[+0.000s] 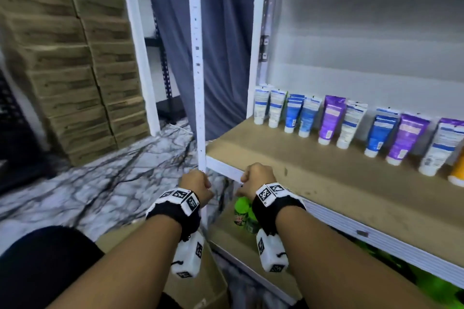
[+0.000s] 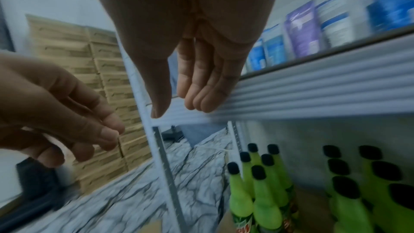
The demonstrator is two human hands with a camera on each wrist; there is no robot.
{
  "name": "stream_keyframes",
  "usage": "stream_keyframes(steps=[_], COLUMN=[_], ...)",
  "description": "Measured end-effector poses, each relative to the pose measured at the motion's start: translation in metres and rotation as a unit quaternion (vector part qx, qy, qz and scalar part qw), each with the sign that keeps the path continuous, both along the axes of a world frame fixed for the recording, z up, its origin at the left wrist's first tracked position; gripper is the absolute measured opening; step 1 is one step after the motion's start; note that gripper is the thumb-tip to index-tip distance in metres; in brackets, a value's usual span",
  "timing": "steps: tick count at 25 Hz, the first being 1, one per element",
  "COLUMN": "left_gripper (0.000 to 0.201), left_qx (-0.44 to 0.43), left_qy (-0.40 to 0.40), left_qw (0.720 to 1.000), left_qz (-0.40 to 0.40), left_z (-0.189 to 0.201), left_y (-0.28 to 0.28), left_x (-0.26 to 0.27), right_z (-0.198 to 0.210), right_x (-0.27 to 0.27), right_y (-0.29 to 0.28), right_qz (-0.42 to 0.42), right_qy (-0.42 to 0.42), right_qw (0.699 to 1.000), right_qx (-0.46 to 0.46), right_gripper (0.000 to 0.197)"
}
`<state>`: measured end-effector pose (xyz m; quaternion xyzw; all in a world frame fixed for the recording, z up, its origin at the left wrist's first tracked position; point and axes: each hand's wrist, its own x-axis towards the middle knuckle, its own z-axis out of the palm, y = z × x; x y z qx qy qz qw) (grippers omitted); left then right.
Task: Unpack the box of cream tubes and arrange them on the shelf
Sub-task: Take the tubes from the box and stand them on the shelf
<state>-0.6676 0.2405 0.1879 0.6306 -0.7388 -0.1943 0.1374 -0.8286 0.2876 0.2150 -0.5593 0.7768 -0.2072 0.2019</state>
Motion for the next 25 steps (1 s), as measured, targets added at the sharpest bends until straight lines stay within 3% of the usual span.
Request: stream_keyframes(steps=[3, 5, 8, 11, 13, 18, 22, 25], left_gripper=[0.02, 0.012, 0.016, 0.016, 0.021, 0.008, 0.029, 0.035], left_qx=[0.074, 0.13, 0.209, 0.249, 0.29, 0.349, 0.385, 0.384], left_qy=[-0.046, -0.083, -0.115, -0.119, -0.118, -0.094, -0.101, -0.129], left_qw=[0.996, 0.988, 0.97, 0.957, 0.942, 0.905, 0.889, 0.885], left_qz=[0.021, 0.019, 0.046, 0.093, 0.119, 0.224, 0.228, 0.229], left_z=[-0.032, -0.062, -0.127, -0.182, -0.196, -0.268, -0.321, -0.338], left_y=[-0.008, -0.021, -0.043, -0.048, -0.033, 0.003, -0.005, -0.011], left_x=[0.045, 0.073, 0.119, 0.157, 0.177, 0.229, 0.231, 0.223], right_z=[-0.032, -0.055, -0.099, -0.149, -0.192, -0.289, -0.369, -0.412], right_x=[0.044, 0.065, 0.101, 0.141, 0.166, 0.227, 0.261, 0.27], right_y=[-0.025, -0.039, -0.062, -0.074, -0.08, -0.084, -0.071, -0.057], right_qz=[0.095, 0.141, 0.218, 0.315, 0.365, 0.416, 0.487, 0.557], right_qy=[0.032, 0.036, 0.037, 0.056, 0.065, 0.057, 0.109, 0.166], right_qw=[0.993, 0.985, 0.966, 0.924, 0.895, 0.836, 0.765, 0.692], right_qx=[0.057, 0.095, 0.138, 0.208, 0.246, 0.353, 0.407, 0.429], right_gripper=[0.033, 0.03, 0.029, 0.03, 0.03, 0.006, 0.032, 0.063])
